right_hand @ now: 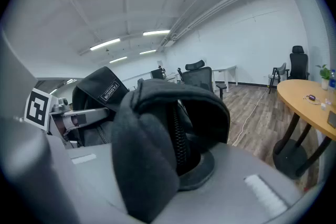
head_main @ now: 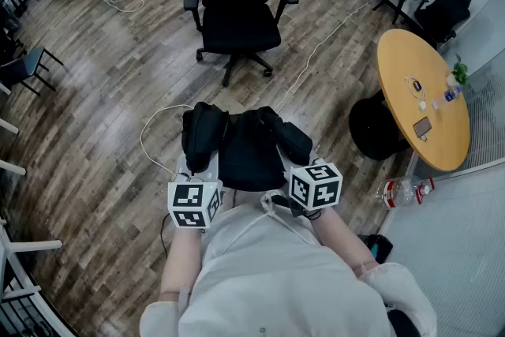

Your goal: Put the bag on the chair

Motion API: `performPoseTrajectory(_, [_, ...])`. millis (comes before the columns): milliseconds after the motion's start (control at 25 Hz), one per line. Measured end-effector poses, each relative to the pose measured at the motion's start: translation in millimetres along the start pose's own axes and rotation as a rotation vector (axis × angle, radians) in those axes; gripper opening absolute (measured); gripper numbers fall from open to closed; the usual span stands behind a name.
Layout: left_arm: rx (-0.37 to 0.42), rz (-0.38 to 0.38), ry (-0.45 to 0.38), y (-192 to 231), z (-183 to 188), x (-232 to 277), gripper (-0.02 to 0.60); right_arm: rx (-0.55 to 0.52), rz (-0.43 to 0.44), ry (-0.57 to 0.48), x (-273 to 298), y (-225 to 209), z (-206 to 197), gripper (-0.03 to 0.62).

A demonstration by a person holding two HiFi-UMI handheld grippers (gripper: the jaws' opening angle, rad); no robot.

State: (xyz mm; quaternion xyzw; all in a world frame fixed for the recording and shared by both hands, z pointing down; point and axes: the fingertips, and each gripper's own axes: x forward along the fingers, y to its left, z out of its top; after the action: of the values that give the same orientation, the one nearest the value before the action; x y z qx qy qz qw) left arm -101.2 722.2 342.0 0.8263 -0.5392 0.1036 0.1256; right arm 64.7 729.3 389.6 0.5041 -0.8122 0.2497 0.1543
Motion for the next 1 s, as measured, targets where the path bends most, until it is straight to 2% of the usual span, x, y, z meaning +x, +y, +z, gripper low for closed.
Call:
performPoseTrajectory(320, [-0.014, -0.004, 0.001, 2, -5, 7, 0.023, -0.013, -0.008, 0.014, 7, -2, -2, 0.028])
performPoseTrajectory(680, [-0.029, -0.016, 0.019, 6, -5, 28, 0.023, 0.02, -0.02, 0.029, 21, -17, 4, 0.028])
performPoseTrajectory(1000, [-0.053, -0.019, 0.065, 15, -15, 56, 0.023, 0.044, -0.019, 0.081, 48, -31, 0, 0.028])
